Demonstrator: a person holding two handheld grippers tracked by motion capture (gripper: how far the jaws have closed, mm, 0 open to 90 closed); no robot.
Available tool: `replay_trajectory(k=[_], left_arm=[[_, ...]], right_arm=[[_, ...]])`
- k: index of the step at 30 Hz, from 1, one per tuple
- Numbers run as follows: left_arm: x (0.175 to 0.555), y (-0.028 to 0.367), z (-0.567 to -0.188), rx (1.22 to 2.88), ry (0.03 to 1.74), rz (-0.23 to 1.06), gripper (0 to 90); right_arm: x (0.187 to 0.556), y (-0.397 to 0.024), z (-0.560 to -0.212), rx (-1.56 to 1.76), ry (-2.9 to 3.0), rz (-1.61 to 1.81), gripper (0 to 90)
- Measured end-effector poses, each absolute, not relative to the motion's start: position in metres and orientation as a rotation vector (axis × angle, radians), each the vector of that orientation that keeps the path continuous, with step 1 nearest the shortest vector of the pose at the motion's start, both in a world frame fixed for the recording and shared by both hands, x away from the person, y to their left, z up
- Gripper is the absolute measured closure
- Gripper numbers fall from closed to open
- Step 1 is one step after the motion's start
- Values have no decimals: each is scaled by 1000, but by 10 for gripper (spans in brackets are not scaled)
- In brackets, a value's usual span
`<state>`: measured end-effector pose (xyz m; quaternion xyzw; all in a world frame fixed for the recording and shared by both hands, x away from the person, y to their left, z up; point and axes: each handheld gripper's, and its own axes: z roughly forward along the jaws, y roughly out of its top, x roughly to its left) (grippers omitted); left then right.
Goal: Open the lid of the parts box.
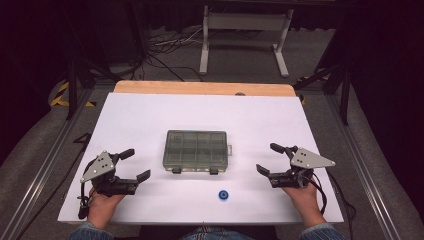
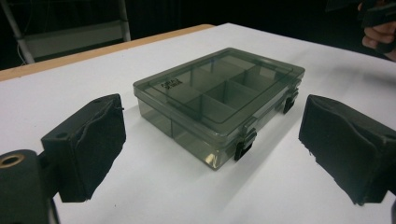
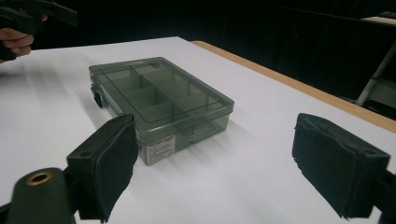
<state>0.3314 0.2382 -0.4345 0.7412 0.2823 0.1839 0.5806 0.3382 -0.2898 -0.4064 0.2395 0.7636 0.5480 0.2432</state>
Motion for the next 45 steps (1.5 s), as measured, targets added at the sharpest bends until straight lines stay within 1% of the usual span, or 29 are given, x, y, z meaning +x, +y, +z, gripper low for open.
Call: replay_trajectory(k=[14, 33, 45], left_arm=[[333, 241, -435, 1716, 667, 440, 74], [333, 241, -434, 1739, 674, 460, 74], [335, 235, -433, 1755, 675, 461, 77]], right_arm=[[338, -292, -406, 666, 2069, 1509, 146], [338, -291, -407, 665, 2074, 1505, 144], [339, -278, -404, 640, 2089, 1515, 144]])
